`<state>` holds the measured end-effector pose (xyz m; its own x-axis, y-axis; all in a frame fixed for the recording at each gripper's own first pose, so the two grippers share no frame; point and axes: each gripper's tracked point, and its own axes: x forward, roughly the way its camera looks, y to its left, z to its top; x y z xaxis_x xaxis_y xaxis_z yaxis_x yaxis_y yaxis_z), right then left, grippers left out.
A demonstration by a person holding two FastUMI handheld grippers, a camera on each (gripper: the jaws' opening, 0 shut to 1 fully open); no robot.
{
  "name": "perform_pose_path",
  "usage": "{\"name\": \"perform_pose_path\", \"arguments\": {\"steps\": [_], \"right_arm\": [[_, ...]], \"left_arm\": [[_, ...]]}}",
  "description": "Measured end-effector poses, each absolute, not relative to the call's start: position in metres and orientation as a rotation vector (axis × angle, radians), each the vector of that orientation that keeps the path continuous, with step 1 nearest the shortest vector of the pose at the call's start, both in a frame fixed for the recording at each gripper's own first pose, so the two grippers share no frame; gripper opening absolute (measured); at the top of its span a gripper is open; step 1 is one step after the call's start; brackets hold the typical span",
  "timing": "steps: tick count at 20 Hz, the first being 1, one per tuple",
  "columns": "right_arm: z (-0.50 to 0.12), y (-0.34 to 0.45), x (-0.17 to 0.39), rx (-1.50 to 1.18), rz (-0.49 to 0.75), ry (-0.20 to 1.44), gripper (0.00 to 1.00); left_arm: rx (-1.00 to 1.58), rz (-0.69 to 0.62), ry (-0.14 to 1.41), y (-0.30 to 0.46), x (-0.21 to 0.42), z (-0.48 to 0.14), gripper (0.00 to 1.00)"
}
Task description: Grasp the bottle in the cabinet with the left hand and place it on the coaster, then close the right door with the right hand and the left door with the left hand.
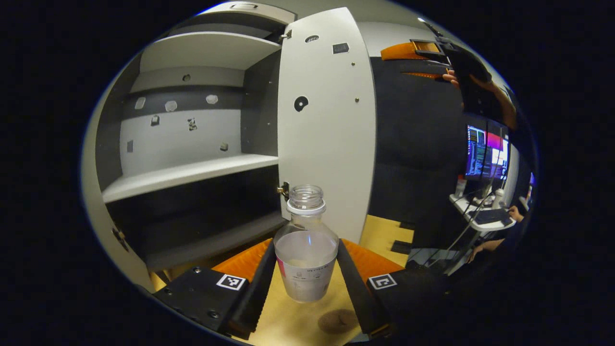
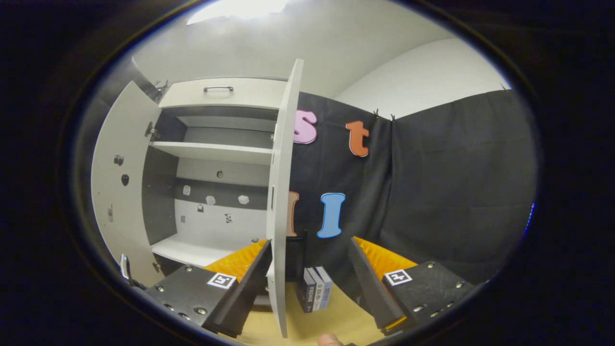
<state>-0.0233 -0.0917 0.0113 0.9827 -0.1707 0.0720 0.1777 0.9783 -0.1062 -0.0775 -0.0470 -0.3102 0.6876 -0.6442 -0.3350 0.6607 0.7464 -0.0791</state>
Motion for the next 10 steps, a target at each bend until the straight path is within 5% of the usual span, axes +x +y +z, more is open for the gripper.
{"name": "perform_pose_path", "arguments": {"steps": [10], "right_arm": [[0.005,-0.105,-0.017,-0.123,-0.198,-0.028,0.96]], "left_arm": [[-0.061,-0.703,0.419,-0.039,-0.117,-0.368,0.78]]}}
